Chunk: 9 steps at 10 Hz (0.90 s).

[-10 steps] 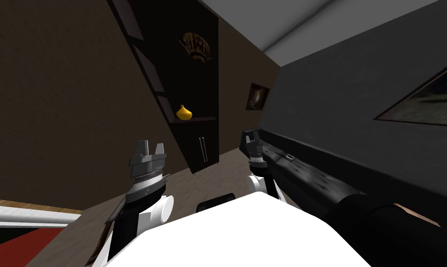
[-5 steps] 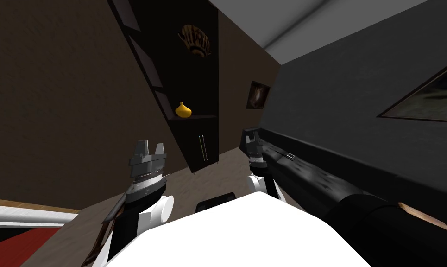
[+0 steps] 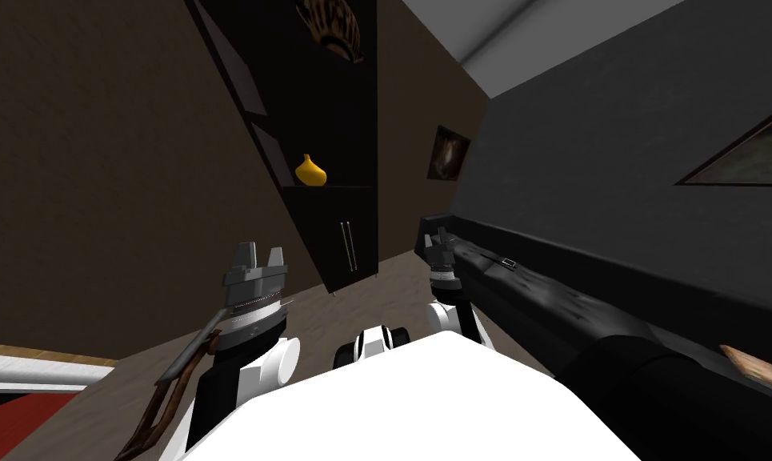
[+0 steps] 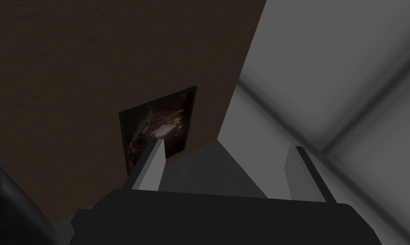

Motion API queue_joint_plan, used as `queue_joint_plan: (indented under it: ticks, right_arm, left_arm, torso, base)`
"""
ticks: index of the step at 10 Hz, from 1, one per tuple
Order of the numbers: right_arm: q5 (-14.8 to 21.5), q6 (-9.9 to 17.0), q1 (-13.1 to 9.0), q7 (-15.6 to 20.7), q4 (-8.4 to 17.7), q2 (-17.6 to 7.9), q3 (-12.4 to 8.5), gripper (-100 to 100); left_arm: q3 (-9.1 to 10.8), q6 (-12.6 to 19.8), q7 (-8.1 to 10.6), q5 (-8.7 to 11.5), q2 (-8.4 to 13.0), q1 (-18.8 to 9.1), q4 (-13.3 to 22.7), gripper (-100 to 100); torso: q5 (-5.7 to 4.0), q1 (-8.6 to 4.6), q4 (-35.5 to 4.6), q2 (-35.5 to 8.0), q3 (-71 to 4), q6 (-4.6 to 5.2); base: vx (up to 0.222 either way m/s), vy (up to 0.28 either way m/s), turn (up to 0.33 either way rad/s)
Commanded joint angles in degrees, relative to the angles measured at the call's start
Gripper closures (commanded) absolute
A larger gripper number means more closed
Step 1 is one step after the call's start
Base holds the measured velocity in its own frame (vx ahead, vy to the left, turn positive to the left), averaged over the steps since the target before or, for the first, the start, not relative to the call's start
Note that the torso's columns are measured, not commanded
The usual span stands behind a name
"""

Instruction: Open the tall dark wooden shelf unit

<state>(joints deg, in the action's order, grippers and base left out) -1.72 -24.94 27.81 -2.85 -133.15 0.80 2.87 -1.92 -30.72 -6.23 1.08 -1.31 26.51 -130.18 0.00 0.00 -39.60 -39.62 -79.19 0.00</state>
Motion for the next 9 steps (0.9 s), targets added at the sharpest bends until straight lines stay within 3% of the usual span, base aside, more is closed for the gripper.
queue_joint_plan:
  ticks: [1,5,9]
  right_arm:
    - [0.0,0.01,0.01,0.0,0.02,0.0,0.0,0]
    - [0.0,0.01,0.02,0.0,0.03,0.0,0.0,0]
    - [0.0,0.0,0.02,0.0,0.03,0.01,0.01,0]
  left_arm:
    - [0.11,0.92,-0.16,-0.18,3.16,-0.18,0.21,-100]
    - [0.56,4.92,-0.84,-0.98,8.04,-0.96,1.14,-100]
    - [1.05,9.19,-1.56,-1.83,9.3,-1.8,2.15,-100]
  torso:
    - [0.0,0.0,-1.88,-1.9,-3.96,0.0]
    - [-0.01,-0.01,-2.66,-2.6,-5.42,0.0]
    - [-0.01,-0.03,-2.69,-2.69,-5.37,0.0]
  base:
    - [0.034,-0.012,-0.002]
    - [0.074,-0.03,-0.005]
    - [0.115,-0.058,-0.005]
